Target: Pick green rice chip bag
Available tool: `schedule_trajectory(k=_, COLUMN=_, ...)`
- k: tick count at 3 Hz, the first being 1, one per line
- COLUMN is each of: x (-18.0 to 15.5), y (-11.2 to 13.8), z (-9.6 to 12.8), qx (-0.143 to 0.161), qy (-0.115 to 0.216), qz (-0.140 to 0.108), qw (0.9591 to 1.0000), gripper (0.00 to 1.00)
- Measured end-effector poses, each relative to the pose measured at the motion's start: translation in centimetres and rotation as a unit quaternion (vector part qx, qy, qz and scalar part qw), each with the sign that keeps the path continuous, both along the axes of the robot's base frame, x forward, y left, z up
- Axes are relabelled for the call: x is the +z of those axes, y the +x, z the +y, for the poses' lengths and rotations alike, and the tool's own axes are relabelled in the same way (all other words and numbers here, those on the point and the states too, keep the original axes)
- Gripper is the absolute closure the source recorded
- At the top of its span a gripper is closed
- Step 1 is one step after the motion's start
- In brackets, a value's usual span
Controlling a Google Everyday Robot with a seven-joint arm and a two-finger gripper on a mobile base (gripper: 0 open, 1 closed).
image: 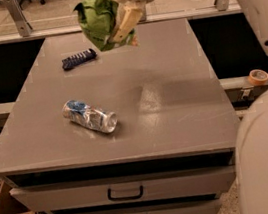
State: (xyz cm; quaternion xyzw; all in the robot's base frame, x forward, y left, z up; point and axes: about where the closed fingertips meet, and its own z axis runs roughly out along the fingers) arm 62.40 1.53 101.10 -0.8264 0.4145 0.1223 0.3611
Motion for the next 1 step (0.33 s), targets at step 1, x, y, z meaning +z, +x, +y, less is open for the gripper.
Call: schedule_trajectory(k=1, x=2.32, y=1.62, z=4.85, qx=0.030, qy=0.013, qz=-0.057, qw=0.9978, gripper=1.00)
